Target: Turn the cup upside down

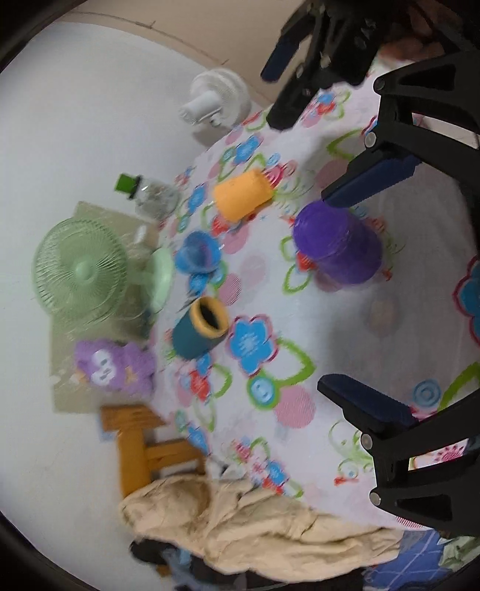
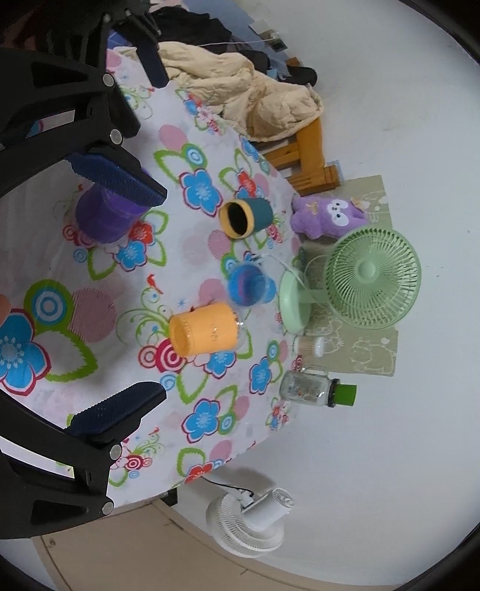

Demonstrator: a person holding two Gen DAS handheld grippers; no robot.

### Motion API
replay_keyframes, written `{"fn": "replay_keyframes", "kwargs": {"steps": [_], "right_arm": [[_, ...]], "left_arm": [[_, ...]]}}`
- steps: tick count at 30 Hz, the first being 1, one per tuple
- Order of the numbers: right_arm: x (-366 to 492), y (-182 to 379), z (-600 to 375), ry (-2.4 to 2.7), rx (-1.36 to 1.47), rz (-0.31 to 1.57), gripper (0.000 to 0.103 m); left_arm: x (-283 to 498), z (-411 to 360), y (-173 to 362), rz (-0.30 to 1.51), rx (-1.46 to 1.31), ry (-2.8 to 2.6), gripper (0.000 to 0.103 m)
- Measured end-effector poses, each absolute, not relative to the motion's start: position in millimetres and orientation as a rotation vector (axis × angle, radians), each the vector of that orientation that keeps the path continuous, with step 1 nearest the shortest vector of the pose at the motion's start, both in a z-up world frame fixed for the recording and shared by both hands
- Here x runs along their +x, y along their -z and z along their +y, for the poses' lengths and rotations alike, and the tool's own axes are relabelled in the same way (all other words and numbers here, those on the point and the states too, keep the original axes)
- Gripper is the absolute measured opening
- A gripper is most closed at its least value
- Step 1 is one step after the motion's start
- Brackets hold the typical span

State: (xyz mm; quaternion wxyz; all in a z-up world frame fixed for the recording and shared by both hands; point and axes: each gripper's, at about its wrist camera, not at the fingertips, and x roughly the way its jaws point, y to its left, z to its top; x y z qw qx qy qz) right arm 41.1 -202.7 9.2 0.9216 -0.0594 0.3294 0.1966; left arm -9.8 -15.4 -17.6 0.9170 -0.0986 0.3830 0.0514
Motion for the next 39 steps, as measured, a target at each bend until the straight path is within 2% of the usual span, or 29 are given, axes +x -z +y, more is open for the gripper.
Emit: {"fn": "replay_keyframes", "kwargs": {"steps": [6,13,17,26,39], "right_arm": [[36.3,-22.1,-195.9,-0.401,-0.137,0.642,0.097],[29.7,-39.3,-189.6,-0.398,-0.147,0.590,0.098],[24.0,-51.1,-187.4,-0.388,-0.145,0.546,0.103],[18.6,-61.7,-186.5,-0.372,-0.139,0.503,0.103],[18.6,-62.8,-188.2,-0.371,-0.140,0.503,0.103]], "left_arm": [[-13.5,-9.8,11.2,0.728,-0.230,-0.103,0.094],[-17.2,-0.2,0.2,0.661,-0.230,-0.121,0.099],[-18.9,2.4,-9.9,0.613,-0.221,-0.122,0.103],[-22.1,7.5,-23.8,0.552,-0.211,-0.128,0.103],[-23.6,8.2,-25.7,0.555,-0.219,-0.133,0.103]]}}
